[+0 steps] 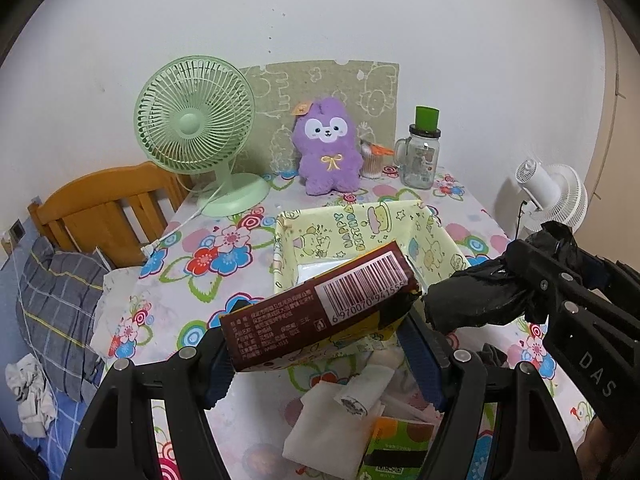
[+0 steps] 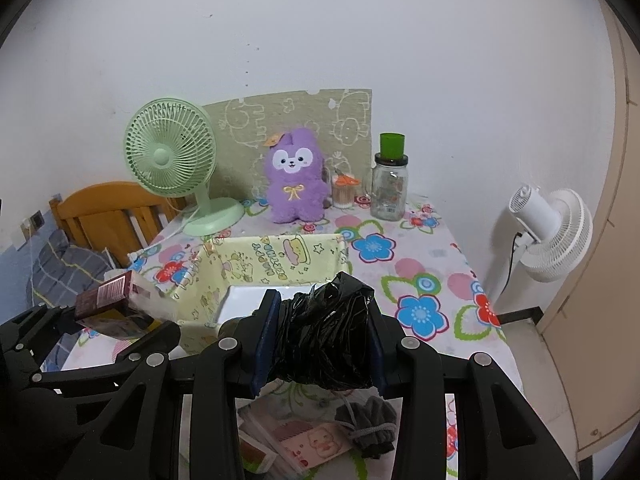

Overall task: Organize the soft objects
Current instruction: 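Lift and carry the black cloth and brown box over the fabric basket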

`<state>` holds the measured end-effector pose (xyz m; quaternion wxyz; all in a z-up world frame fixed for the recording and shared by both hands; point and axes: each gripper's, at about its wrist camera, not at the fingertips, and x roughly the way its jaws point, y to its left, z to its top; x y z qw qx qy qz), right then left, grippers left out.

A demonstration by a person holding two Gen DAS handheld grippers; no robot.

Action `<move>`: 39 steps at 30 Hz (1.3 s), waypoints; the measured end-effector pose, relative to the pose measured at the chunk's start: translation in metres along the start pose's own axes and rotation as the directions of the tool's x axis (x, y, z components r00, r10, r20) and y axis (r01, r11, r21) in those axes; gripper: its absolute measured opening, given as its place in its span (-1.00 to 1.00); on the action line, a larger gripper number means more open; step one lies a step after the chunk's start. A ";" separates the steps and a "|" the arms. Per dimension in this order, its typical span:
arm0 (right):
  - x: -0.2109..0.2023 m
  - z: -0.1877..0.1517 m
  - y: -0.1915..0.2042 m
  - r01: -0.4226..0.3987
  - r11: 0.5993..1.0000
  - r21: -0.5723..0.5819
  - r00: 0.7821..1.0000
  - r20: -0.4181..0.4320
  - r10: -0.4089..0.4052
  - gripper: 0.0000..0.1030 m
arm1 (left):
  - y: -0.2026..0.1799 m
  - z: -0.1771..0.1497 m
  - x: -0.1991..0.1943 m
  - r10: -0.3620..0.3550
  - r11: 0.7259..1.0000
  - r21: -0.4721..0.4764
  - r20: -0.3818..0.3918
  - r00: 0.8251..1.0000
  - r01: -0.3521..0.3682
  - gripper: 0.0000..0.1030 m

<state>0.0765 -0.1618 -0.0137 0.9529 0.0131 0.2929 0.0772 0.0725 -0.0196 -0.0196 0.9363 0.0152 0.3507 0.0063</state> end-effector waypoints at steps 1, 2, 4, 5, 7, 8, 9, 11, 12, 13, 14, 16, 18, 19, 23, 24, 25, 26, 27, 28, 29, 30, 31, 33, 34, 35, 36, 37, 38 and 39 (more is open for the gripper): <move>0.001 0.001 0.001 -0.002 1.000 -0.002 1.000 -0.003 0.002 -0.18 | 0.001 0.001 0.000 0.003 1.000 0.001 0.002 1.000 -0.003 0.46; 0.002 0.002 0.001 -0.003 1.000 -0.003 1.000 -0.005 0.003 -0.18 | 0.001 0.003 0.001 0.007 1.000 0.001 0.004 1.000 -0.007 0.46; 0.004 0.004 0.002 -0.004 1.000 -0.007 1.000 -0.008 0.004 -0.18 | 0.002 0.006 0.002 0.009 1.000 0.001 0.007 1.000 -0.009 0.46; 0.005 0.005 0.003 -0.003 1.000 -0.010 1.000 -0.010 0.003 -0.18 | 0.002 0.007 0.003 0.009 1.000 0.000 0.008 1.000 -0.009 0.46; 0.008 0.008 0.004 -0.008 1.000 -0.014 1.000 -0.011 0.007 -0.18 | 0.002 0.010 0.006 0.006 1.000 0.001 0.008 1.000 -0.006 0.46; 0.009 0.009 0.005 -0.008 1.000 -0.016 1.000 -0.010 0.007 -0.18 | 0.002 0.011 0.007 0.004 1.000 0.002 0.007 1.000 -0.004 0.46; 0.010 0.010 0.006 -0.008 1.000 -0.019 1.000 -0.010 0.008 -0.18 | 0.002 0.012 0.008 0.003 1.000 0.003 0.006 1.000 -0.003 0.46; 0.012 0.013 0.007 -0.007 1.000 -0.021 1.000 -0.009 0.007 -0.18 | 0.002 0.016 0.012 0.000 1.000 0.005 0.005 1.000 0.000 0.46; 0.014 0.014 0.007 -0.007 1.000 -0.021 1.000 -0.009 0.007 -0.18 | 0.002 0.017 0.013 -0.002 1.000 0.006 0.005 1.000 0.002 0.46; 0.015 0.016 0.007 -0.007 1.000 -0.019 1.000 -0.008 0.007 -0.18 | 0.002 0.017 0.014 -0.003 1.000 0.008 0.006 1.000 0.003 0.46; 0.017 0.017 0.007 -0.006 1.000 -0.017 1.000 -0.009 0.006 -0.18 | 0.002 0.018 0.015 -0.002 1.000 0.010 0.006 1.000 0.002 0.46; 0.020 0.019 0.007 -0.006 1.000 -0.015 1.000 -0.013 0.006 -0.18 | 0.002 0.021 0.018 -0.004 1.000 0.013 0.006 1.000 0.004 0.46; 0.024 0.021 0.006 -0.006 1.000 -0.013 1.000 -0.016 0.006 -0.18 | 0.001 0.024 0.022 -0.007 1.000 0.015 0.005 1.000 0.007 0.46; 0.026 0.022 0.006 -0.005 1.000 -0.014 1.000 -0.017 0.005 -0.18 | 0.001 0.026 0.024 -0.009 1.000 0.016 0.003 1.000 0.009 0.46; 0.034 0.026 0.008 -0.007 1.000 -0.018 1.000 -0.021 0.007 -0.18 | -0.001 0.029 0.033 -0.016 1.000 0.022 -0.006 1.000 0.016 0.46; 0.036 0.027 0.008 -0.008 1.000 -0.019 1.000 -0.022 0.008 -0.18 | -0.002 0.030 0.034 -0.017 1.000 0.023 -0.007 1.000 0.018 0.46; 0.038 0.027 0.008 -0.010 1.000 -0.021 1.000 -0.025 0.009 -0.18 | -0.002 0.031 0.035 -0.019 1.000 0.022 -0.008 1.000 0.019 0.46; 0.041 0.028 0.008 -0.011 1.000 -0.023 1.000 -0.028 0.010 -0.18 | -0.003 0.032 0.037 -0.020 1.000 0.021 -0.011 1.000 0.020 0.46; 0.042 0.028 0.009 -0.012 1.000 -0.023 0.999 -0.030 0.011 -0.18 | -0.003 0.033 0.040 -0.019 1.000 0.024 -0.013 1.000 0.019 0.46; 0.045 0.029 0.009 -0.013 1.000 -0.023 0.999 -0.032 0.012 -0.18 | -0.002 0.034 0.042 -0.017 1.000 0.025 -0.013 1.000 0.018 0.46; 0.046 0.029 0.009 -0.012 1.000 -0.023 0.999 -0.032 0.012 -0.18 | -0.001 0.036 0.044 -0.013 1.000 0.022 -0.015 1.000 0.013 0.46; 0.049 0.030 0.008 -0.013 1.000 -0.023 0.999 -0.034 0.012 -0.18 | -0.001 0.037 0.046 -0.013 1.000 0.019 -0.017 1.000 0.013 0.46; 0.051 0.031 0.008 -0.012 1.000 -0.024 0.999 -0.035 0.011 -0.18 | 0.000 0.038 0.048 -0.014 1.000 0.016 -0.021 1.000 0.014 0.46; 0.056 0.032 0.008 -0.013 1.000 -0.023 0.999 -0.039 0.012 -0.18 | 0.001 0.039 0.053 -0.016 1.000 0.008 -0.028 0.999 0.016 0.46; 0.058 0.033 0.008 -0.013 1.000 -0.024 0.999 -0.040 0.012 -0.18 | 0.002 0.040 0.055 -0.018 1.000 0.008 -0.030 0.999 0.018 0.46; 0.060 0.033 0.008 -0.011 1.000 -0.025 0.999 -0.041 0.010 -0.18 | 0.002 0.040 0.057 -0.016 1.000 0.006 -0.033 0.999 0.016 0.46; 0.063 0.034 0.008 -0.011 1.000 -0.027 0.999 -0.042 0.009 -0.18 | 0.002 0.041 0.059 -0.016 1.000 0.005 -0.035 0.999 0.016 0.46; 0.065 0.034 0.007 -0.010 1.000 -0.028 0.999 -0.043 0.008 -0.18 | 0.002 0.042 0.062 -0.017 1.000 0.004 -0.038 0.999 0.017 0.46; 0.068 0.035 0.007 -0.008 1.000 -0.029 0.999 -0.045 0.007 -0.18 | 0.002 0.043 0.065 -0.018 1.000 0.002 -0.041 0.999 0.018 0.46; 0.070 0.036 0.007 -0.008 1.000 -0.030 0.999 -0.046 0.007 -0.18 | 0.002 0.044 0.067 -0.020 1.000 0.001 -0.046 0.999 0.020 0.46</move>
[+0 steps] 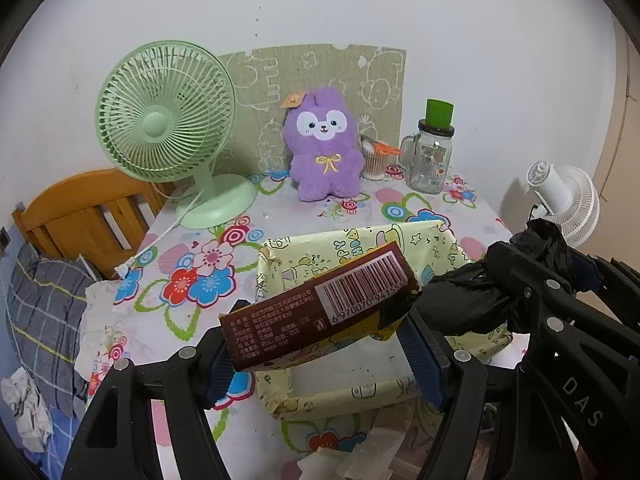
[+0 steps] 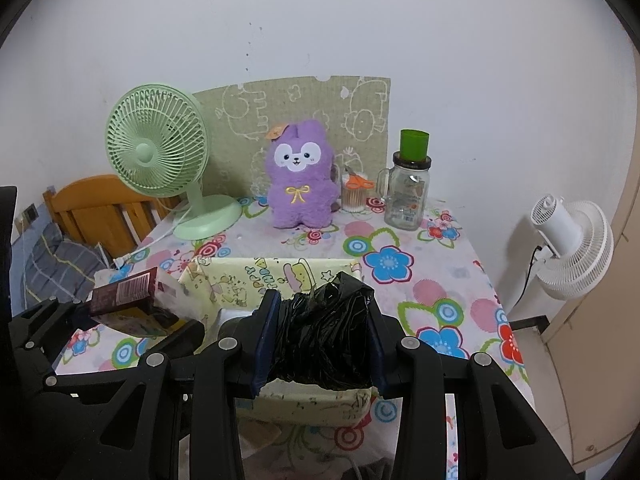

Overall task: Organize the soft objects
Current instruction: 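Lift and carry the black cloth and brown box over the fabric basket, then lower both items into the basket and open both grippers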

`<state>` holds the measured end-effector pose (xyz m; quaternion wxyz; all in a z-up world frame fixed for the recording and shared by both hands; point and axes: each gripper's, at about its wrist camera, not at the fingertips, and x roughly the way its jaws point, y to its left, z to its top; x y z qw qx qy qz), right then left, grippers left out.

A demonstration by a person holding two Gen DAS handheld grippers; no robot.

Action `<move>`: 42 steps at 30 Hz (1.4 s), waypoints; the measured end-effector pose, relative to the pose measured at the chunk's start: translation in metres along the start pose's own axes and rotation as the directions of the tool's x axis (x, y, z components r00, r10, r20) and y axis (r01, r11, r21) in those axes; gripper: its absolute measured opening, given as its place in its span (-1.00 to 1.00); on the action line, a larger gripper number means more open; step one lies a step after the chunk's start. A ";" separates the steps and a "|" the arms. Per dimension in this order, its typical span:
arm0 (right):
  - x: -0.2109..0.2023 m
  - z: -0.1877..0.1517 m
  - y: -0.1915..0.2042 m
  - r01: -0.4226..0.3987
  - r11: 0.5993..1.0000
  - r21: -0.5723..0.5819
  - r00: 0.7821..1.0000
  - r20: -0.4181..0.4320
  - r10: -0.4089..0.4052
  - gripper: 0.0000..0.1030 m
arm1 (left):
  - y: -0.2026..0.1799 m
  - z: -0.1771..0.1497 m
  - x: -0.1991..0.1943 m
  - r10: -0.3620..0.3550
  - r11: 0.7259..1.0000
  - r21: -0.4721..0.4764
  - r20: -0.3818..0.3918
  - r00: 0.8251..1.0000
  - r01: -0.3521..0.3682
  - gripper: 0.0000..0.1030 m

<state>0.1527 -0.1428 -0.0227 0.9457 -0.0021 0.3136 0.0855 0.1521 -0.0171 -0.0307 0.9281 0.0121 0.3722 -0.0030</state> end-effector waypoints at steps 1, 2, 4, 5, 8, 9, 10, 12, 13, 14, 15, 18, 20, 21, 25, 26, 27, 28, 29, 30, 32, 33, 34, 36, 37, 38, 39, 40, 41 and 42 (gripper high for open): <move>0.002 0.001 0.000 0.001 1.000 0.000 1.000 -0.003 -0.001 -0.18 | 0.000 0.001 0.003 -0.001 1.000 -0.001 -0.005 1.000 0.001 0.46; 0.006 0.001 0.000 0.000 1.000 0.001 1.000 -0.008 0.000 -0.18 | 0.000 0.002 0.006 -0.001 1.000 0.000 -0.010 1.000 0.001 0.46; 0.012 0.002 0.000 -0.003 1.000 0.002 1.000 -0.015 0.003 -0.18 | -0.001 0.002 0.011 -0.001 1.000 0.005 -0.020 1.000 0.001 0.46; 0.015 0.002 -0.001 -0.003 1.000 0.002 1.000 -0.020 0.003 -0.18 | -0.002 0.003 0.014 0.000 1.000 0.007 -0.024 1.000 0.000 0.46; 0.025 0.003 -0.002 -0.002 1.000 0.004 0.999 -0.034 0.003 -0.18 | -0.001 0.003 0.023 -0.003 1.000 0.005 -0.041 0.999 0.003 0.47; 0.028 0.004 -0.002 -0.002 1.000 0.003 0.999 -0.039 0.002 -0.18 | -0.001 0.004 0.026 -0.004 1.000 0.003 -0.047 0.999 0.004 0.47; 0.031 0.003 -0.002 -0.003 1.000 0.002 0.999 -0.045 0.003 -0.18 | -0.001 0.004 0.029 -0.006 1.000 0.003 -0.053 0.999 0.006 0.49; 0.036 0.003 -0.003 -0.006 1.000 0.002 0.998 -0.055 0.006 -0.18 | -0.001 0.003 0.035 -0.007 1.000 0.002 -0.067 0.998 0.007 0.50; 0.039 0.003 -0.002 -0.008 1.000 0.002 0.998 -0.061 0.008 -0.17 | -0.001 0.003 0.038 -0.009 1.000 0.002 -0.073 0.997 0.009 0.50; 0.041 0.002 -0.002 -0.011 1.000 0.000 0.997 -0.071 0.011 -0.17 | -0.001 0.002 0.041 -0.009 1.000 0.005 -0.078 0.997 0.009 0.52; 0.044 0.002 -0.001 -0.018 1.000 -0.005 0.997 -0.078 0.017 -0.14 | -0.002 0.001 0.044 -0.006 1.000 0.010 -0.085 0.996 0.007 0.53; 0.050 0.001 0.000 0.000 1.000 -0.015 0.996 -0.088 -0.002 -0.01 | -0.004 0.000 0.049 -0.002 1.000 0.020 -0.095 0.996 0.004 0.61; 0.053 0.000 -0.001 -0.003 1.000 -0.011 0.995 -0.097 0.002 0.26 | -0.003 0.000 0.051 -0.003 1.000 0.022 -0.098 0.995 0.005 0.72; 0.054 -0.001 -0.001 -0.004 1.000 -0.008 0.995 -0.098 0.004 0.42 | -0.003 0.000 0.051 -0.001 1.000 0.022 -0.098 0.995 0.003 0.75; 0.054 -0.002 0.000 0.011 1.000 -0.019 0.996 -0.092 -0.013 0.72 | -0.002 -0.002 0.054 0.015 1.000 0.023 -0.106 0.994 -0.013 0.83; 0.054 -0.002 0.000 0.012 1.000 -0.022 0.995 -0.095 -0.014 0.73 | -0.002 -0.002 0.054 0.019 1.000 0.024 -0.108 0.994 -0.017 0.84; 0.054 -0.002 0.000 0.010 1.000 -0.024 0.995 -0.101 -0.013 0.74 | -0.002 -0.003 0.054 0.022 0.999 0.028 -0.110 0.994 -0.019 0.84; 0.055 -0.003 0.001 0.010 1.000 -0.024 0.994 -0.107 -0.012 0.74 | -0.003 -0.004 0.054 0.022 0.999 0.031 -0.112 0.993 -0.019 0.84; 0.055 -0.004 0.001 0.011 1.000 -0.024 0.994 -0.113 -0.013 0.74 | -0.003 -0.005 0.054 0.023 0.999 0.034 -0.114 0.993 -0.020 0.84; 0.055 -0.004 0.001 0.011 1.000 -0.024 0.993 -0.115 -0.014 0.74 | -0.004 -0.005 0.054 0.024 0.999 0.037 -0.116 0.993 -0.020 0.84; 0.053 -0.006 0.001 0.012 1.000 -0.024 0.993 -0.119 -0.015 0.74 | -0.005 -0.007 0.052 0.023 0.999 0.045 -0.115 0.993 -0.018 0.85; 0.053 -0.006 0.001 0.013 1.000 -0.024 0.993 -0.120 -0.016 0.74 | -0.005 -0.007 0.050 0.023 0.999 0.048 -0.113 0.993 -0.017 0.85; 0.052 -0.007 0.001 0.014 1.000 -0.024 0.992 -0.122 -0.017 0.74 | -0.005 -0.008 0.050 0.022 0.999 0.049 -0.112 0.993 -0.017 0.85; 0.049 -0.008 0.002 0.016 1.000 -0.023 0.992 -0.122 -0.018 0.74 | -0.006 -0.009 0.048 0.022 0.999 0.049 -0.113 0.993 -0.017 0.85; 0.047 -0.009 0.002 0.015 1.000 -0.021 0.992 -0.121 -0.017 0.74 | -0.006 -0.010 0.046 0.020 0.999 0.047 -0.113 0.993 -0.015 0.85; 0.045 -0.010 0.002 0.013 1.000 -0.019 0.993 -0.120 -0.016 0.74 | -0.006 -0.011 0.045 0.020 0.999 0.045 -0.113 0.993 -0.015 0.85; 0.043 -0.010 0.002 0.013 1.000 -0.019 0.993 -0.119 -0.015 0.74 | -0.006 -0.012 0.042 0.020 0.999 0.044 -0.111 0.994 -0.015 0.85; 0.041 -0.011 0.003 0.011 1.000 -0.019 0.993 -0.117 -0.013 0.74 | -0.006 -0.012 0.041 0.021 0.999 0.044 -0.109 0.994 -0.016 0.85; 0.039 -0.012 0.003 0.012 1.000 -0.019 0.993 -0.115 -0.014 0.74 | -0.006 -0.013 0.039 0.023 0.999 0.044 -0.106 0.994 -0.018 0.85; 0.037 -0.012 0.004 0.013 1.000 -0.019 0.993 -0.113 -0.015 0.74 | -0.006 -0.014 0.037 0.024 0.999 0.044 -0.104 0.994 -0.019 0.85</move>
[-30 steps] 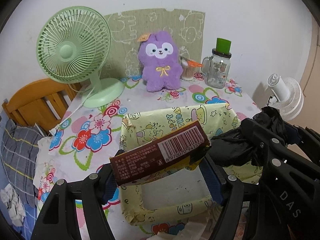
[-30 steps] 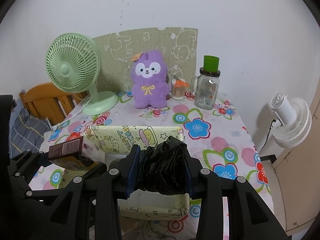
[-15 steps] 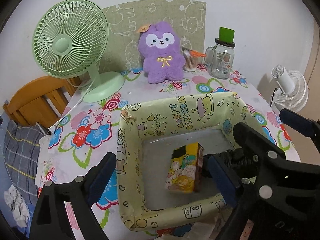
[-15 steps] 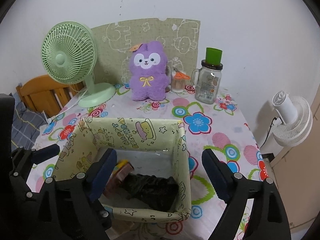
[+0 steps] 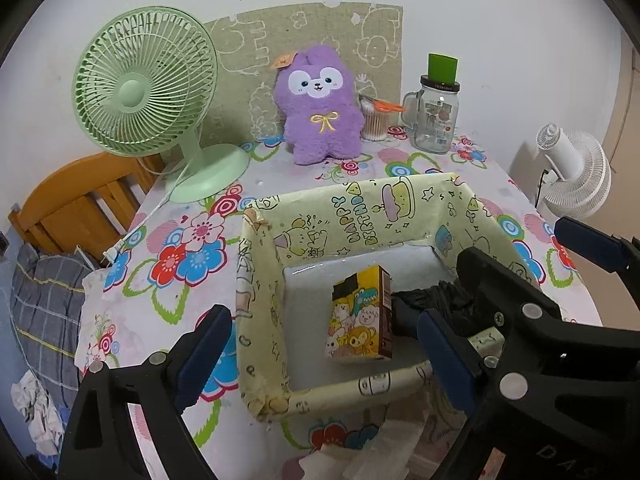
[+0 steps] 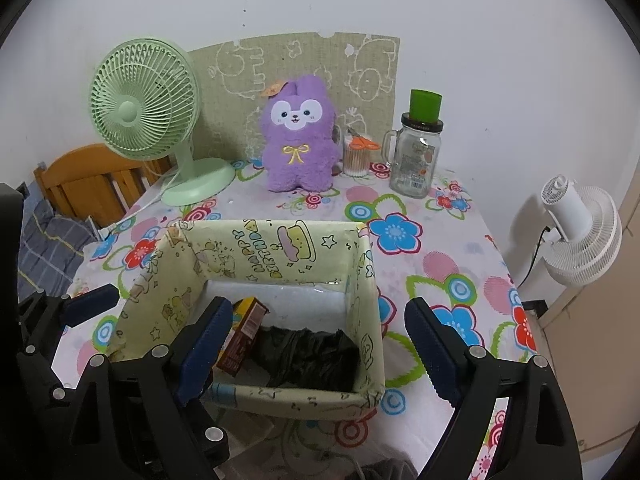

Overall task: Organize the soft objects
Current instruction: 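Lower both items into the basket and open both grippers, then withdraw both grippers from the basket toward the remaining items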

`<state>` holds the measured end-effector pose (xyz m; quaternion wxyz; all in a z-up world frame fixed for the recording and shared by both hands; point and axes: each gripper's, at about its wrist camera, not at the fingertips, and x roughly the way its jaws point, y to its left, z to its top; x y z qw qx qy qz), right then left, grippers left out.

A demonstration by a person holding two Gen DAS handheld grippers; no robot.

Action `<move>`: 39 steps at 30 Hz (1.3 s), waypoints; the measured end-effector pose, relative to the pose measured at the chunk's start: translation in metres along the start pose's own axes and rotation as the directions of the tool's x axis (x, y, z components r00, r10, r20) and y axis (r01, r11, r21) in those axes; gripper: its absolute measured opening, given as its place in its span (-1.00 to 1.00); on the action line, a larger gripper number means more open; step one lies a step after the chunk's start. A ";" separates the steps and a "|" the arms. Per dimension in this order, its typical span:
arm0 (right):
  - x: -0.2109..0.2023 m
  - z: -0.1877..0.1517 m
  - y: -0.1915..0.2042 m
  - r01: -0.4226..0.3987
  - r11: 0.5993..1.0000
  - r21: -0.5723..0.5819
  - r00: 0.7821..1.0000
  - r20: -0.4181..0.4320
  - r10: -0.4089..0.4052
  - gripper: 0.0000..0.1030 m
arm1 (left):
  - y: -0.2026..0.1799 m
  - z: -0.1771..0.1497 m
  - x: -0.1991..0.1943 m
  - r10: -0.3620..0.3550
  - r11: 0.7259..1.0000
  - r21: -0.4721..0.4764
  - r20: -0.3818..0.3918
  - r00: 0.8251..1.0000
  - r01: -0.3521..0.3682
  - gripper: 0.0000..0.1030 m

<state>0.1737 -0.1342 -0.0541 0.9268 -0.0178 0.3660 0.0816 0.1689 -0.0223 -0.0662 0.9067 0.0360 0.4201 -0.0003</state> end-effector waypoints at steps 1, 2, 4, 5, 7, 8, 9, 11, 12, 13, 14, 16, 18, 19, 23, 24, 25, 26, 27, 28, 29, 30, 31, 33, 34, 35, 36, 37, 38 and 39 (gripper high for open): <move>-0.002 -0.001 0.001 0.000 1.000 0.000 1.000 0.002 0.000 0.74 | 0.000 -0.001 -0.002 0.000 1.000 -0.001 0.002 1.000 0.000 0.85; -0.005 -0.002 0.001 0.001 1.000 0.001 1.000 0.004 -0.001 0.74 | 0.000 -0.002 -0.004 -0.001 1.000 -0.001 0.004 1.000 0.001 0.85; -0.010 -0.003 0.002 0.003 1.000 0.001 1.000 0.009 -0.003 0.74 | 0.000 -0.005 -0.009 -0.002 1.000 -0.002 0.009 1.000 0.002 0.85; -0.013 -0.004 0.003 0.000 1.000 0.001 1.000 0.012 0.000 0.74 | 0.000 -0.006 -0.012 -0.002 1.000 -0.001 0.012 1.000 0.002 0.85; -0.018 -0.006 0.004 0.000 1.000 0.001 1.000 0.017 0.000 0.74 | -0.001 -0.009 -0.017 -0.001 1.000 0.002 0.017 1.000 0.001 0.85; -0.020 -0.007 0.004 0.000 1.000 0.001 1.000 0.020 0.000 0.74 | -0.001 -0.010 -0.020 0.001 1.000 0.002 0.019 1.000 -0.001 0.85; -0.023 -0.008 0.004 0.000 1.000 0.001 1.000 0.022 0.000 0.74 | -0.001 -0.011 -0.022 0.001 1.000 0.002 0.021 1.000 -0.001 0.85; -0.028 -0.010 0.005 0.000 1.000 0.001 1.000 0.028 0.000 0.74 | -0.002 -0.014 -0.026 0.002 1.000 0.001 0.025 1.000 -0.002 0.85; -0.030 -0.011 0.005 0.000 1.000 0.001 1.000 0.030 0.000 0.74 | -0.002 -0.015 -0.029 0.002 1.000 0.001 0.029 1.000 -0.002 0.85; -0.033 -0.012 0.005 0.000 1.000 0.001 0.999 0.033 0.000 0.74 | -0.002 -0.016 -0.030 0.003 1.000 0.001 0.031 1.000 -0.003 0.85; -0.035 -0.013 0.005 0.000 1.000 0.001 0.999 0.034 0.000 0.74 | -0.002 -0.017 -0.033 0.003 1.000 0.002 0.033 0.999 -0.004 0.85; -0.040 -0.015 0.006 0.001 1.000 0.000 0.999 0.041 -0.001 0.75 | -0.003 -0.019 -0.037 0.003 1.000 0.001 0.040 0.999 -0.003 0.85; -0.045 -0.017 0.006 0.002 1.000 -0.002 0.999 0.047 -0.002 0.75 | -0.003 -0.021 -0.041 0.003 1.000 0.001 0.046 0.999 -0.003 0.85; -0.047 -0.018 0.006 0.002 1.000 -0.001 0.999 0.050 -0.002 0.75 | -0.003 -0.022 -0.043 0.002 1.000 0.002 0.049 0.999 -0.002 0.85; -0.057 -0.022 0.007 -0.001 1.000 0.003 0.998 0.066 0.001 0.75 | -0.005 -0.027 -0.052 -0.001 1.000 0.007 0.063 0.998 0.000 0.85; -0.059 -0.023 0.007 -0.002 1.000 0.003 0.998 0.067 0.001 0.75 | -0.006 -0.028 -0.054 -0.001 1.000 0.008 0.067 0.998 0.001 0.85; -0.061 -0.025 0.008 -0.002 1.000 0.003 0.998 0.071 0.002 0.75 | -0.006 -0.030 -0.056 -0.002 1.000 0.009 0.069 0.998 0.001 0.85; -0.063 -0.026 0.008 -0.001 1.000 0.002 0.997 0.073 0.001 0.75 | -0.006 -0.031 -0.058 -0.003 1.000 0.008 0.072 0.997 0.002 0.85; -0.065 -0.027 0.009 0.000 1.000 0.001 0.997 0.075 0.000 0.75 | -0.006 -0.033 -0.061 -0.004 1.000 0.008 0.074 0.997 0.003 0.85; -0.068 -0.028 0.009 0.001 1.000 0.000 0.997 0.077 -0.001 0.75 | -0.006 -0.034 -0.062 -0.005 1.000 0.008 0.075 0.997 0.004 0.85; -0.070 -0.029 0.010 0.002 1.000 -0.001 0.997 0.080 -0.002 0.75 | -0.006 -0.036 -0.064 -0.005 1.000 0.008 0.078 0.997 0.005 0.85; -0.072 -0.030 0.010 0.002 1.000 -0.001 0.997 0.082 -0.002 0.75 | -0.007 -0.037 -0.066 -0.005 1.000 0.008 0.080 0.997 0.004 0.85; -0.074 -0.031 0.010 0.002 1.000 -0.002 0.996 0.085 -0.002 0.75 | -0.007 -0.039 -0.068 -0.005 1.000 0.008 0.083 0.997 0.004 0.85; -0.078 -0.033 0.011 0.003 1.000 -0.003 0.996 0.090 -0.002 0.75 | -0.008 -0.042 -0.072 -0.005 1.000 0.008 0.088 0.996 0.004 0.85; -0.080 -0.034 0.011 0.004 1.000 -0.003 0.996 0.091 -0.003 0.75 | -0.008 -0.043 -0.074 -0.004 1.000 0.008 0.089 0.996 0.003 0.85; -0.083 -0.035 0.011 0.004 1.000 -0.004 0.996 0.094 -0.004 0.75 | -0.008 -0.044 -0.075 -0.004 1.000 0.008 0.092 0.996 0.003 0.85; -0.085 -0.036 0.012 0.004 1.000 -0.005 0.995 0.096 -0.004 0.75 | -0.008 -0.046 -0.077 -0.004 1.000 0.008 0.095 0.996 0.003 0.85; -0.087 -0.037 0.012 0.006 1.000 -0.006 0.995 0.098 -0.005 0.75 | -0.008 -0.047 -0.080 -0.004 1.000 0.008 0.097 0.995 0.003 0.85; -0.089 -0.038 0.012 0.007 1.000 -0.006 0.995 0.101 -0.006 0.75 | -0.008 -0.048 -0.081 -0.004 1.000 0.008 0.099 0.995 0.004 0.85; -0.091 -0.040 0.012 0.008 1.000 -0.007 0.995 0.104 -0.007 0.75 | -0.008 -0.050 -0.083 -0.006 1.000 0.008 0.102 0.995 0.005 0.85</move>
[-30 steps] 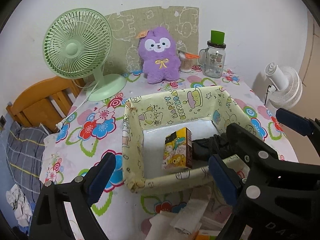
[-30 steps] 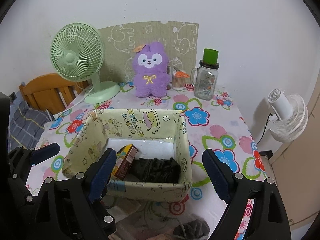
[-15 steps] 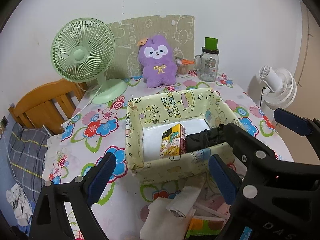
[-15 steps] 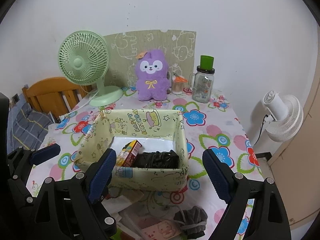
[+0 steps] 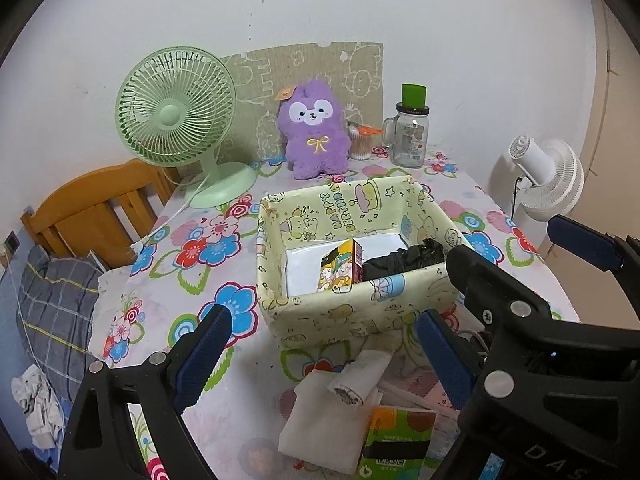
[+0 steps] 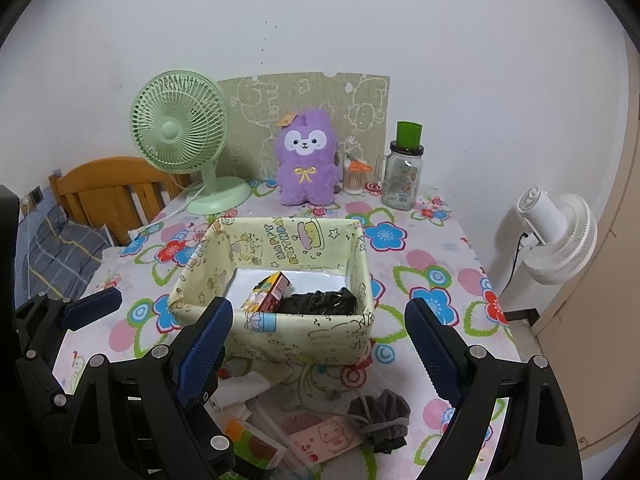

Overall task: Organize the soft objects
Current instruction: 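Withdraw both grippers from the basket toward the remaining items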

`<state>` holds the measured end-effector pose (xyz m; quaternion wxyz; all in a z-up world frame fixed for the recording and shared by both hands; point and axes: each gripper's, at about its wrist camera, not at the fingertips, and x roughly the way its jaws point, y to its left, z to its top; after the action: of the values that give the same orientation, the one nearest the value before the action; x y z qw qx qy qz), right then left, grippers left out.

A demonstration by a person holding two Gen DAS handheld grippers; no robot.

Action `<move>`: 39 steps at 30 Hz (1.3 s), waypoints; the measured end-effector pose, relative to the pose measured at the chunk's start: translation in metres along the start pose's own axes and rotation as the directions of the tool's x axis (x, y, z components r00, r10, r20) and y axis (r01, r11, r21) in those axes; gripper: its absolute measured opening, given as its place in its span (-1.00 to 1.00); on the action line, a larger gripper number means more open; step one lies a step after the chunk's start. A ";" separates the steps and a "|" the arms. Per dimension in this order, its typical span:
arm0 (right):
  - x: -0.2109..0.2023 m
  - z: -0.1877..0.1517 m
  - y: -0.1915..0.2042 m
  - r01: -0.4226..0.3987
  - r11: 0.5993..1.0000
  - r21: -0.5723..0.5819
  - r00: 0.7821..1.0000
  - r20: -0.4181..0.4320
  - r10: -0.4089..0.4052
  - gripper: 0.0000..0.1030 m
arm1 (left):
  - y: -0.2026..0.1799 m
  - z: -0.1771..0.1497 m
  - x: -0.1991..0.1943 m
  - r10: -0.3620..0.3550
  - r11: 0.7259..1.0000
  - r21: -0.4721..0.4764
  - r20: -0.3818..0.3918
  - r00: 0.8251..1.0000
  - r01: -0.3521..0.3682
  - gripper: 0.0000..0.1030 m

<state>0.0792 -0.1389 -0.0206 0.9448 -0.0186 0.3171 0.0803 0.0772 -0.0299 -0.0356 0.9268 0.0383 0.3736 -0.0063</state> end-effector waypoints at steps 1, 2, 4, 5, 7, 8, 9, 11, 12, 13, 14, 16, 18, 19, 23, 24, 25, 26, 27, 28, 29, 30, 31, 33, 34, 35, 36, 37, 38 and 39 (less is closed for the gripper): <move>-0.002 -0.001 0.000 0.001 1.000 -0.001 1.000 0.002 -0.001 0.75 | 0.000 -0.001 -0.001 0.000 1.000 0.000 0.002 1.000 0.000 0.85; -0.004 -0.002 0.000 0.003 1.000 -0.002 1.000 0.004 -0.003 0.75 | -0.001 -0.002 -0.003 -0.001 1.000 0.001 0.004 1.000 0.001 0.85; -0.008 -0.004 0.001 0.006 1.000 -0.003 1.000 0.008 -0.006 0.75 | -0.002 -0.005 -0.006 -0.002 1.000 0.002 0.007 1.000 0.002 0.85; -0.010 -0.006 0.001 0.007 1.000 -0.003 1.000 0.009 -0.007 0.75 | -0.002 -0.007 -0.008 -0.002 1.000 0.004 0.008 1.000 0.002 0.85; -0.012 -0.007 0.002 0.006 1.000 -0.003 1.000 0.010 -0.006 0.75 | -0.003 -0.009 -0.010 -0.002 1.000 0.006 0.010 1.000 0.002 0.85; -0.013 -0.008 0.003 0.006 1.000 -0.002 1.000 0.009 -0.006 0.75 | -0.003 -0.010 -0.011 -0.003 1.000 0.006 0.010 1.000 0.003 0.85; -0.014 -0.010 0.003 0.004 1.000 -0.001 1.000 0.008 -0.004 0.75 | -0.003 -0.011 -0.012 -0.004 1.000 0.006 0.011 1.000 0.004 0.85; -0.016 -0.012 0.003 0.002 1.000 -0.002 1.000 0.009 -0.002 0.75 | -0.003 -0.013 -0.014 -0.005 1.000 0.005 0.013 1.000 0.005 0.85; -0.017 -0.013 0.003 0.003 1.000 -0.003 1.000 0.009 -0.003 0.75 | -0.003 -0.014 -0.014 -0.006 1.000 0.005 0.012 1.000 0.006 0.85; -0.018 -0.014 0.004 0.003 1.000 -0.003 1.000 0.009 -0.003 0.75 | -0.003 -0.015 -0.014 -0.007 1.000 0.005 0.012 1.000 0.007 0.85; -0.019 -0.016 0.004 0.002 1.000 -0.002 1.000 0.008 -0.002 0.75 | -0.004 -0.017 -0.015 -0.008 1.000 0.004 0.012 1.000 0.008 0.85; -0.020 -0.018 0.004 0.000 1.000 -0.001 1.000 0.005 0.000 0.75 | -0.004 -0.019 -0.015 -0.010 1.000 0.004 0.011 1.000 0.010 0.85; -0.020 -0.021 0.003 -0.001 1.000 0.000 1.000 0.002 0.001 0.75 | -0.005 -0.022 -0.016 -0.014 1.000 0.000 0.010 1.000 0.014 0.85; -0.020 -0.022 0.003 -0.001 1.000 -0.001 1.000 -0.001 0.001 0.75 | -0.005 -0.023 -0.016 -0.016 1.000 -0.002 0.009 1.000 0.016 0.85; -0.018 -0.028 0.003 0.000 1.000 -0.003 1.000 -0.012 0.000 0.75 | -0.007 -0.030 -0.014 -0.024 1.000 -0.007 -0.002 1.000 0.024 0.85; -0.018 -0.030 0.003 0.000 1.000 -0.003 1.000 -0.015 0.000 0.75 | -0.008 -0.031 -0.013 -0.025 1.000 -0.006 -0.003 1.000 0.025 0.85; -0.017 -0.031 0.003 -0.001 1.000 -0.002 1.000 -0.018 0.001 0.75 | -0.008 -0.033 -0.013 -0.026 1.000 -0.005 -0.005 1.000 0.026 0.85; -0.016 -0.033 0.003 -0.001 1.000 -0.001 1.000 -0.022 0.001 0.75 | -0.009 -0.034 -0.012 -0.027 1.000 -0.005 -0.007 1.000 0.027 0.85; -0.016 -0.035 0.003 -0.002 1.000 0.000 1.000 -0.025 0.002 0.75 | -0.009 -0.036 -0.011 -0.029 1.000 -0.005 -0.010 1.000 0.029 0.85; -0.015 -0.037 0.003 -0.004 1.000 0.001 1.000 -0.028 0.004 0.75 | -0.009 -0.037 -0.010 -0.032 0.999 -0.005 -0.012 0.999 0.032 0.85; -0.014 -0.039 0.003 -0.006 1.000 0.002 0.999 -0.032 0.006 0.75 | -0.009 -0.039 -0.009 -0.035 0.999 -0.006 -0.014 0.999 0.035 0.85; -0.012 -0.041 0.003 -0.008 1.000 0.002 0.999 -0.037 0.008 0.75 | -0.009 -0.041 -0.008 -0.035 0.999 -0.008 -0.014 0.999 0.035 0.85; -0.011 -0.042 0.003 -0.010 1.000 0.002 0.999 -0.041 0.010 0.75 | -0.009 -0.043 -0.006 -0.035 0.999 -0.010 -0.016 0.999 0.034 0.85; -0.008 -0.046 0.004 -0.013 1.000 0.004 0.999 -0.048 0.013 0.75 | -0.008 -0.046 -0.002 -0.033 0.999 -0.019 -0.027 0.999 0.032 0.85; -0.006 -0.049 0.004 -0.017 1.000 0.004 0.998 -0.053 0.017 0.75 | -0.009 -0.048 0.000 -0.036 0.999 -0.021 -0.031 0.999 0.035 0.85; -0.005 -0.051 0.004 -0.019 1.000 0.005 0.998 -0.057 0.019 0.75 | -0.009 -0.050 0.002 -0.038 0.999 -0.023 -0.036 0.999 0.037 0.85; -0.003 -0.054 0.003 -0.023 1.000 0.007 0.998 -0.061 0.023 0.75 | -0.009 -0.052 0.004 -0.038 0.999 -0.025 -0.040 0.998 0.037 0.85; -0.001 -0.056 0.003 -0.028 1.000 0.010 0.997 -0.067 0.028 0.75 | -0.009 -0.056 0.006 -0.040 0.999 -0.026 -0.046 0.998 0.038 0.85; 0.001 -0.058 0.003 -0.031 0.999 0.012 0.997 -0.071 0.032 0.75 | -0.009 -0.057 0.007 -0.041 0.999 -0.025 -0.048 0.998 0.040 0.85; 0.003 -0.061 0.002 -0.035 0.999 0.016 0.996 -0.076 0.036 0.75 | -0.010 -0.060 0.010 -0.041 0.999 -0.026 -0.051 0.998 0.039 0.85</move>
<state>0.0451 -0.1412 -0.0714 0.9306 -0.0089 0.3538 0.0940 0.0420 -0.0349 -0.0861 0.9169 0.0195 0.3982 -0.0193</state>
